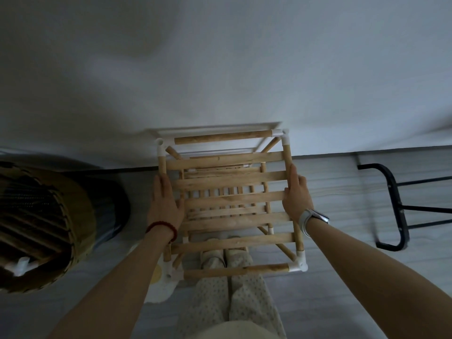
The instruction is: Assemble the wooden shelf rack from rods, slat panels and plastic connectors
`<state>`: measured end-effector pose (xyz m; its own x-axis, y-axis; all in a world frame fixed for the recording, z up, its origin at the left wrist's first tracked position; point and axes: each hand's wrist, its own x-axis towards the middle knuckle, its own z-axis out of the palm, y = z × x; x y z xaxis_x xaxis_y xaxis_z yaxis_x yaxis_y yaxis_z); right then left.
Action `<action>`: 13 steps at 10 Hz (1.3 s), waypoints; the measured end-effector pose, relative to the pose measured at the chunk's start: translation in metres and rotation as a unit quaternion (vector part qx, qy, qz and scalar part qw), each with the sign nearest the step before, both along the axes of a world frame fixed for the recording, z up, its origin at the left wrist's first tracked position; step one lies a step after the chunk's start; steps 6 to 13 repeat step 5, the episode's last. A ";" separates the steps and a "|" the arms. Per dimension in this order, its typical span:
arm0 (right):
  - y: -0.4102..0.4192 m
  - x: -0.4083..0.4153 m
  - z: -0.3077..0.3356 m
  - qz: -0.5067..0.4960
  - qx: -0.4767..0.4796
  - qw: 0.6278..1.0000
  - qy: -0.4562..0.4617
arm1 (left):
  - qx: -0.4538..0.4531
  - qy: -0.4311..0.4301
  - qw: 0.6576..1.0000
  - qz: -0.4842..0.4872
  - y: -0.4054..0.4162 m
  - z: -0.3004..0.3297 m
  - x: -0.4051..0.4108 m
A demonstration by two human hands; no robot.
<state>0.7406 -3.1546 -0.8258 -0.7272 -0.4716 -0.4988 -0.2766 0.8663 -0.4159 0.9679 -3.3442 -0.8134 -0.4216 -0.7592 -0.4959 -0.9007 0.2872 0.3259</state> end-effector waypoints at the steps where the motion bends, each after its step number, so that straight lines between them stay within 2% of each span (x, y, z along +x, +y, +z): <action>1: -0.001 0.006 -0.002 0.046 0.026 0.998 0.030 | 0.003 -0.076 0.995 -0.059 0.004 -0.007 0.003; 4: -0.013 0.001 0.015 0.061 0.097 0.993 -0.007 | 0.049 -0.133 0.987 -0.073 -0.005 0.004 0.002; 5: -0.024 -0.001 0.033 0.086 0.103 0.991 0.004 | 0.057 -0.108 0.989 -0.079 -0.009 0.024 -0.005; 13: -0.024 -0.001 0.033 0.086 0.103 0.991 0.004 | 0.057 -0.108 0.989 -0.079 -0.009 0.024 -0.005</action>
